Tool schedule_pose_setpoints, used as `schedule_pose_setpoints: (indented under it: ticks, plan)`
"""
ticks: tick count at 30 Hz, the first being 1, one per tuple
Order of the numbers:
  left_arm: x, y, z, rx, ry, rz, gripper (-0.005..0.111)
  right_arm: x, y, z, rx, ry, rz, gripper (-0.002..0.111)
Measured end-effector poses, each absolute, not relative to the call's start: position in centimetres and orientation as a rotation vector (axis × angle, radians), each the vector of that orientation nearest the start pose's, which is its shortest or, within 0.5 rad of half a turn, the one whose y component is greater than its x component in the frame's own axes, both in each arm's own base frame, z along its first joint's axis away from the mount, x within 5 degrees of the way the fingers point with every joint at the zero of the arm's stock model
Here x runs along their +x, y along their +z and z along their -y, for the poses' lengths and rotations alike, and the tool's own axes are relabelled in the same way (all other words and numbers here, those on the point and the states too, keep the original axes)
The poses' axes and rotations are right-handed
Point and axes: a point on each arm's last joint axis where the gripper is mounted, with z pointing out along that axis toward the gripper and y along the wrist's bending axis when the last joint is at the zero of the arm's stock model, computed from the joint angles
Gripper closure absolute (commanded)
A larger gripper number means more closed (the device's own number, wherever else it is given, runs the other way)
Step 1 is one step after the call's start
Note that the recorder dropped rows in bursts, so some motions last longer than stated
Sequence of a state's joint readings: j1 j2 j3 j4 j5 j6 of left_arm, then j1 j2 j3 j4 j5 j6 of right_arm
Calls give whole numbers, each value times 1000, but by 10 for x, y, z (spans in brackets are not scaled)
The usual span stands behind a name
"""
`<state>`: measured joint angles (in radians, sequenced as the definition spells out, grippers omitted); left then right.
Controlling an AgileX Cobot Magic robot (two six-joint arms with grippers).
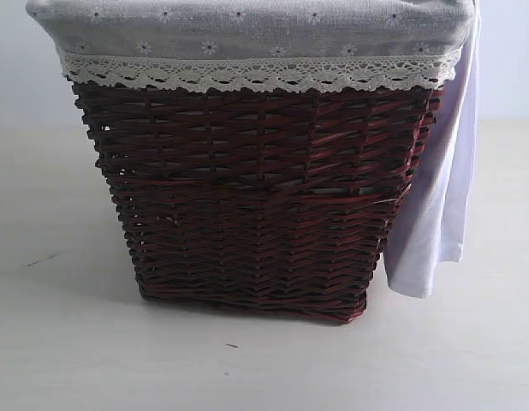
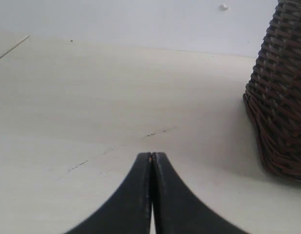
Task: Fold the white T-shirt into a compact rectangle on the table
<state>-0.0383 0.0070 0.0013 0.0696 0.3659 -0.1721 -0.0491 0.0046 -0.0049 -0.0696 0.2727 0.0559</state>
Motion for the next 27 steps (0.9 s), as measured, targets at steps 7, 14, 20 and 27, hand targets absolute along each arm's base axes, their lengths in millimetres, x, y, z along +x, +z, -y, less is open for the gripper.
schedule_pose_setpoints:
  ticks: [7,14,20,27]
  plan:
    - [53,180,0,-81,-78,-1856,107,55,190,4,47,-60,-1755,108]
    - [53,180,0,-81,-78,-1856,107,55,193,4,44,-59,-1720,108]
    - [53,180,0,-81,-78,-1856,107,57,204,4,32,-58,-1598,108]
    - [53,180,0,-81,-78,-1856,107,55,223,2,-7,-77,-1393,108]
